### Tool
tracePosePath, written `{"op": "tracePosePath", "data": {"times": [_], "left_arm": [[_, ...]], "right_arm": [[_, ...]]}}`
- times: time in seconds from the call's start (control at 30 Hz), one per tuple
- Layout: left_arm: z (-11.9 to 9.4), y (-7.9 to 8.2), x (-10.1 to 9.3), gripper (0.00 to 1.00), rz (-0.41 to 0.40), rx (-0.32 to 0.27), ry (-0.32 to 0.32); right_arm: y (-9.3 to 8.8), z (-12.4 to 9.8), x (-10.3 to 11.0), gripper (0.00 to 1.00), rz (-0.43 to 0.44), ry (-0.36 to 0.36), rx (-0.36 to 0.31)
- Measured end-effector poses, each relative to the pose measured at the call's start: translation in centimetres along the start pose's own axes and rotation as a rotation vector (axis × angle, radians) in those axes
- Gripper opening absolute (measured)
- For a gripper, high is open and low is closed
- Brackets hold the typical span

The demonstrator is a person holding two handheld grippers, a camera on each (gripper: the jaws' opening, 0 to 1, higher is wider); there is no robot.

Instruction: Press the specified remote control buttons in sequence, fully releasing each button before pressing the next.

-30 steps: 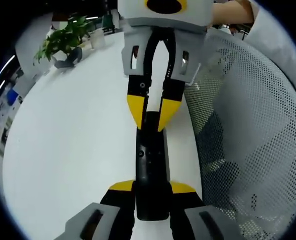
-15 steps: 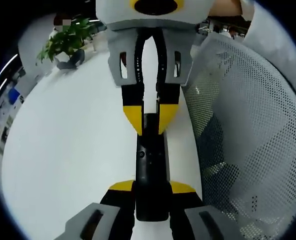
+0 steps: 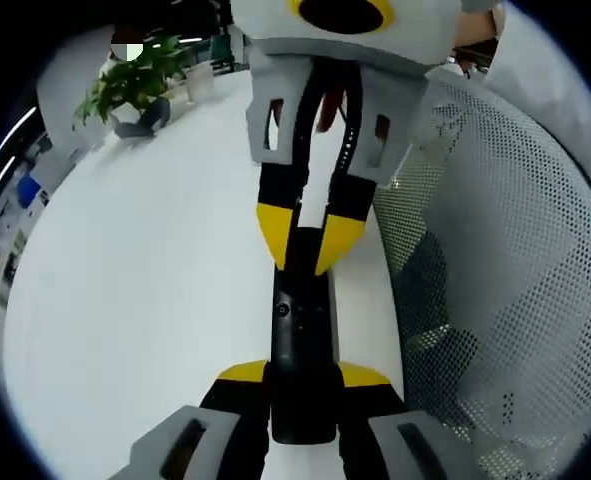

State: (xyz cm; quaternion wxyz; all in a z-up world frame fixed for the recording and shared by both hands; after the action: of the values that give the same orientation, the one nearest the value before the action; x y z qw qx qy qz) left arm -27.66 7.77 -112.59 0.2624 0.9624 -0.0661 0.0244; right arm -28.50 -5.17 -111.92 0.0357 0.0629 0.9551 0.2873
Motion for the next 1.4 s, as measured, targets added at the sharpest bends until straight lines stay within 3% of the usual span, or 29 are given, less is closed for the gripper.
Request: {"op": "tracePosePath", "data": {"times": [0.1, 0.2, 0.33, 0.47, 0.5, 0.6, 0.73, 1.03, 1.23, 1.4], "left_arm": [[0.0, 0.0, 0.0, 0.22, -0.003, -0.004, 0.001], [0.0, -0.1, 0.0, 0.22, -0.009, -0.010, 0.004], [0.0, -0.1, 0.0, 0.22, -0.006, -0.011, 0.002], [0.0, -0.1, 0.0, 0.22, -0.007, -0.010, 0.001], [0.0, -0.1, 0.0, 0.22, -0.011, -0.011, 0.003], [0.0, -0.1, -0.1, 0.22, -0.018, -0.012, 0.009], [-0.1, -0.2, -0.1, 0.22, -0.021, -0.014, 0.011], [0.0, -0.1, -0.1, 0.22, -0.021, -0.012, 0.008], [0.0, -0.1, -0.1, 0.22, -0.020, -0.016, 0.008], [0.1, -0.1, -0.1, 0.22, -0.020, -0.018, 0.008]], "right_arm": [[-0.4, 0.1, 0.1, 0.04, -0.091, 0.045, -0.054], [-0.5, 0.1, -0.4, 0.04, 0.010, 0.066, -0.063], [0.1, 0.3, -0.8, 0.04, 0.023, 0.095, -0.018], [0.6, 0.7, -1.2, 0.03, 0.108, 0.102, 0.046], [0.9, 0.7, -1.3, 0.02, 0.173, 0.083, 0.074], [1.4, 1.1, -1.6, 0.00, 0.228, 0.011, 0.116], [1.4, 0.8, -1.0, 0.00, 0.122, 0.031, 0.088], [0.6, 0.4, -1.0, 0.00, 0.115, 0.047, 0.004], [0.6, 0.5, -0.6, 0.00, 0.074, 0.048, 0.029], [0.6, 0.6, -0.2, 0.00, -0.025, 0.013, 0.049]]}}
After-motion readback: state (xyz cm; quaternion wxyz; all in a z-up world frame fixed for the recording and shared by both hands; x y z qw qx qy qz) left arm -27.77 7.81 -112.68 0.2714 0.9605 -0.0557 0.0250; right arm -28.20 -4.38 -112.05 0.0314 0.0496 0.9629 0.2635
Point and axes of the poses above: the point that each gripper's makers call its tool centre point, and the gripper's own axes: z roughly forward along the fingers, x roughly to its left, y roughly out of its top, the point moved 8 cm from there along -z, roughly backward along the fingers, and after that the axes turned 10 degrees about z, right-handed, at the moved point
